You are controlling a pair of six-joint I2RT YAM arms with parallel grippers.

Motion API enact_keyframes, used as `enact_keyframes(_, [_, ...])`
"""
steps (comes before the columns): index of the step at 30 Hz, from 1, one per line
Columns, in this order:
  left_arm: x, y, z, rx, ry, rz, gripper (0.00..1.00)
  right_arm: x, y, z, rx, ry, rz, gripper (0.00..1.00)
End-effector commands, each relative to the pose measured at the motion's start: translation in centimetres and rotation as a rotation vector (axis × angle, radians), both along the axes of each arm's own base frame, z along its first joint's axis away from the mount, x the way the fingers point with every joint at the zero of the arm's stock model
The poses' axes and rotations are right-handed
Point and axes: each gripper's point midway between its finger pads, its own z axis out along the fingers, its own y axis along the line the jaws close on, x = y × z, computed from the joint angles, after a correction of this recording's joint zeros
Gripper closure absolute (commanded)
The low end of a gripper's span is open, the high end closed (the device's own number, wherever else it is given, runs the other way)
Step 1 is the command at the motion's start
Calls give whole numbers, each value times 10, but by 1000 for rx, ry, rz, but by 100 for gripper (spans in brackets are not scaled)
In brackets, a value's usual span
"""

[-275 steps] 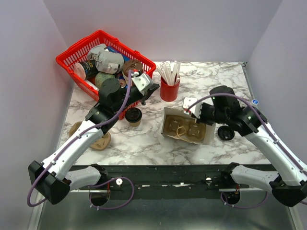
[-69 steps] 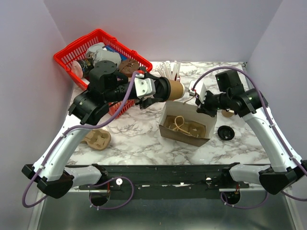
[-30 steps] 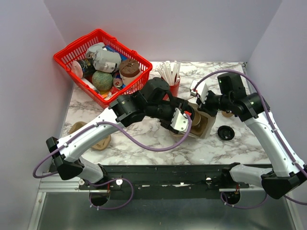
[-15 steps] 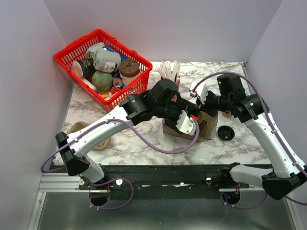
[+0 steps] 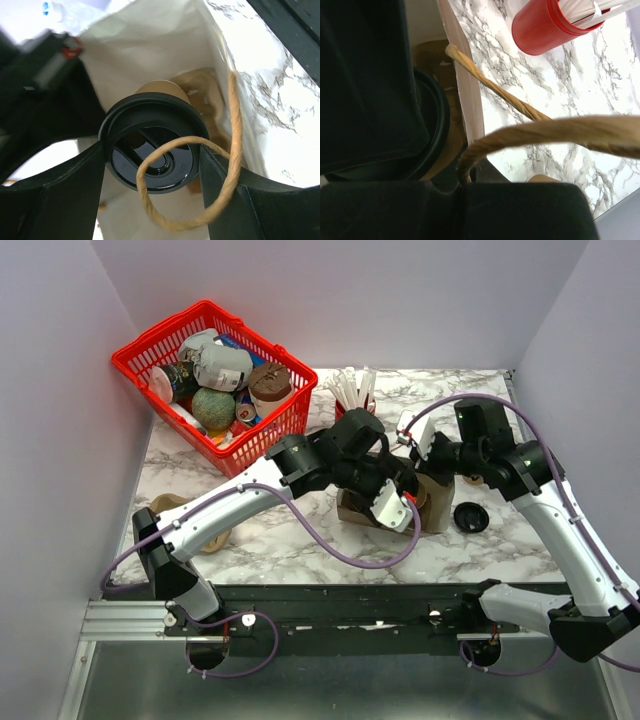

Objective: Pack the takeout coffee

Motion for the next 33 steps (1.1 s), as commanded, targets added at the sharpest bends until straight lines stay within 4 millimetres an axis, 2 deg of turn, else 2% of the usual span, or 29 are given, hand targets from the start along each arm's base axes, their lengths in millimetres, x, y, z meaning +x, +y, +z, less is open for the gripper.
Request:
enact_keyframes(1, [-10, 1, -7, 46, 20, -75, 100, 4, -1, 16, 29, -79, -28, 99])
enact_keyframes(8, [4, 10, -22, 78, 34, 59, 100, 2, -12, 23, 20, -134, -66, 99])
enact_keyframes(10, [11, 12, -31, 94, 36, 115, 100, -1, -12, 20, 17, -132, -58, 99])
enact_keyframes(15, [13, 10, -47, 89, 102, 186, 100, -15, -3, 17, 50, -109, -42, 99])
enact_keyframes(16, [16, 7, -45, 59, 133, 220, 100, -14, -1, 19, 65, -117, -44, 99])
enact_keyframes(18, [9, 4, -50, 45, 197, 221, 100, -16, 1, 17, 87, -114, -53, 99])
enact_keyframes(20, [2, -2, -40, -23, 272, 213, 100, -16, 1, 20, 107, -155, -57, 99])
enact_keyframes(21, [-2, 0, -49, -21, 297, 208, 100, -18, 3, 11, 96, -153, -46, 100])
enact_keyframes(22, [-4, -2, -41, -65, 293, 189, 100, -18, 3, 15, 110, -188, -43, 99])
enact_keyframes(24, [-10, -1, -47, -80, 329, 172, 100, -20, 6, 10, 105, -200, -28, 99])
enact_keyframes(28, [-9, -6, -41, -143, 332, 157, 100, -21, 10, -7, 91, -179, -30, 99])
enact_keyframes(33, [-2, -13, -43, -169, 317, 167, 100, -18, 16, -17, 85, -168, -27, 100])
